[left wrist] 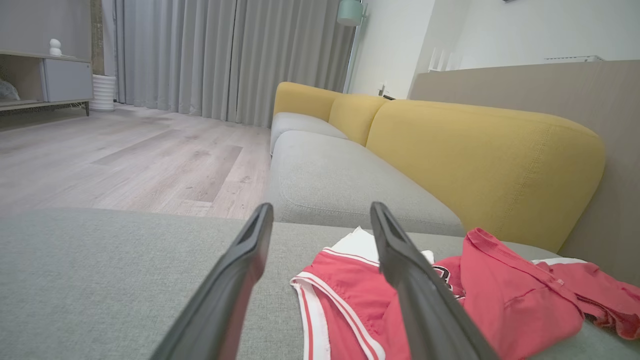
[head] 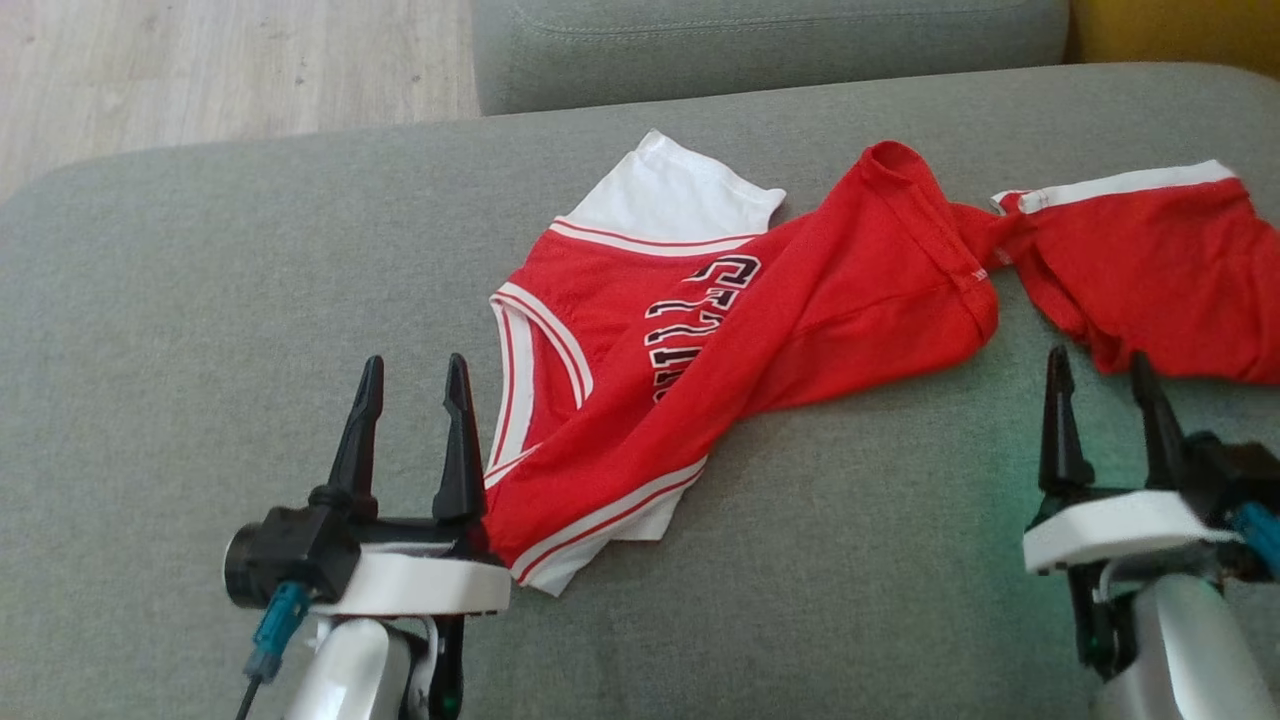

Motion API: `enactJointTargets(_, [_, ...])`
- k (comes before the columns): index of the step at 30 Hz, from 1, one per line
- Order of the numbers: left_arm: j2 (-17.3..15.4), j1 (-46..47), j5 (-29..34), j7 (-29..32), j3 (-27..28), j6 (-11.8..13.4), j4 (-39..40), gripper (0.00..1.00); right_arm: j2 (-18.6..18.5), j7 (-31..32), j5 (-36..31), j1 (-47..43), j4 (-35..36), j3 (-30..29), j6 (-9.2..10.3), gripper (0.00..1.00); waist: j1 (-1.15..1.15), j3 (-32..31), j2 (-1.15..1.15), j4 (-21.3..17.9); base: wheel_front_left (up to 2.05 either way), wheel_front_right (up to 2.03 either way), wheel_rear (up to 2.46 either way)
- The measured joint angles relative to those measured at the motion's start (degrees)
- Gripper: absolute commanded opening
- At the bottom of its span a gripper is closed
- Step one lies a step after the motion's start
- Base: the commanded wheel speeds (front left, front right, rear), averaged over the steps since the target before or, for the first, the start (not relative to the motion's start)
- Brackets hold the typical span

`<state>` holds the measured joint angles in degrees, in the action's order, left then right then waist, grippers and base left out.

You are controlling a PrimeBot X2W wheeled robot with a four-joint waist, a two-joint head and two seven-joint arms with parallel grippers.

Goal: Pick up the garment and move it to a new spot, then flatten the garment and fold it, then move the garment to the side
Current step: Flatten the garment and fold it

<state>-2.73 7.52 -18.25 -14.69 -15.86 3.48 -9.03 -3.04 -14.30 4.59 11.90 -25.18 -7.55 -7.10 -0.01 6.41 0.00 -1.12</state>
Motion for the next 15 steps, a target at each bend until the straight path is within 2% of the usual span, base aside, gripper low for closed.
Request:
enactJointTargets(6, [0.0,-0.87,-0.47,0.0,0.35,-0.04,-1.12,1.0,0.35,-0.08,1.85,-2.79,6.69,1.89,0.0,1.0,0.0,0.01,0.0,-1.14,0.0,0.0,0.0])
enactJointTargets(11, [0.0,-0.84,-0.34,0.0,0.33,-0.53,-2.19,1.0,0.35,-0.08,2.02,-2.8,7.8,1.85,0.0,1.0,0.01,0.24,0.0,-1.12,0.0,0.0,0.0])
enactJointTargets(15, [-0.08,-0.94,-0.32,0.29,-1.76,-1.8,-6.64,1.0,0.35,-0.08,2.92,-3.06,7.79,1.81,0.0,1.0,0.01,0.12,0.0,-0.75,0.0,0.0,0.0])
